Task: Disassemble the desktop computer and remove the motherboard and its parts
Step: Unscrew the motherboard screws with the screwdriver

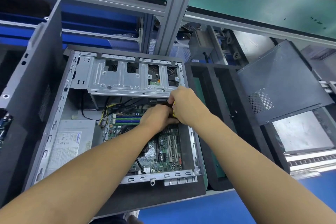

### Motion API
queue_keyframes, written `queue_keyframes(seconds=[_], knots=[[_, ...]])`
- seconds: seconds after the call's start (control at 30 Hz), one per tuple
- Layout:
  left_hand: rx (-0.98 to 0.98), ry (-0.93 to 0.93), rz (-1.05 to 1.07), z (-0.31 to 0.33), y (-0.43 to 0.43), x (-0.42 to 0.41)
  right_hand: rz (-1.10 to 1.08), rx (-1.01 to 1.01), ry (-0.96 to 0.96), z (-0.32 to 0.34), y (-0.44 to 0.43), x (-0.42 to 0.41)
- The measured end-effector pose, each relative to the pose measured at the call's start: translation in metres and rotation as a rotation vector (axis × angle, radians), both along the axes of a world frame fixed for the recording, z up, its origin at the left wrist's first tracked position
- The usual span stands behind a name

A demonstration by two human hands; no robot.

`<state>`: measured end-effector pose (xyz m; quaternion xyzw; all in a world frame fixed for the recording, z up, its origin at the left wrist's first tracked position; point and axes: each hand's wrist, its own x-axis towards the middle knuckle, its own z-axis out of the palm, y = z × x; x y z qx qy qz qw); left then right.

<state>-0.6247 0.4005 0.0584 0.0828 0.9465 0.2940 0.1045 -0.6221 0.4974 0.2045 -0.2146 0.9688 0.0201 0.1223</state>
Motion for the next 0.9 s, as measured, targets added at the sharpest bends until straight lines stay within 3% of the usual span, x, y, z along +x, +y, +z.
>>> queue_keyframes(seconds=[0.27,0.5,0.77,0.9], knots=[[0.037,-0.02,-0.024,0.0002,-0.0012,-0.0007,-0.007,-0.025,-0.121,0.0062,0.0047,-0.0028],[0.027,0.0,-0.019,0.0016,0.0019,-0.0014,-0.177,-0.014,0.039,-0.0018,0.0056,-0.0029],[-0.004,-0.005,-0.041,-0.0037,0.0,-0.0023,-0.023,-0.026,-0.069,0.0045,0.0023,-0.0041],[-0.047,0.013,-0.019,-0.0031,0.0015,-0.0029,-0.057,-0.069,-0.071,0.0025,0.0034,-0.0052]])
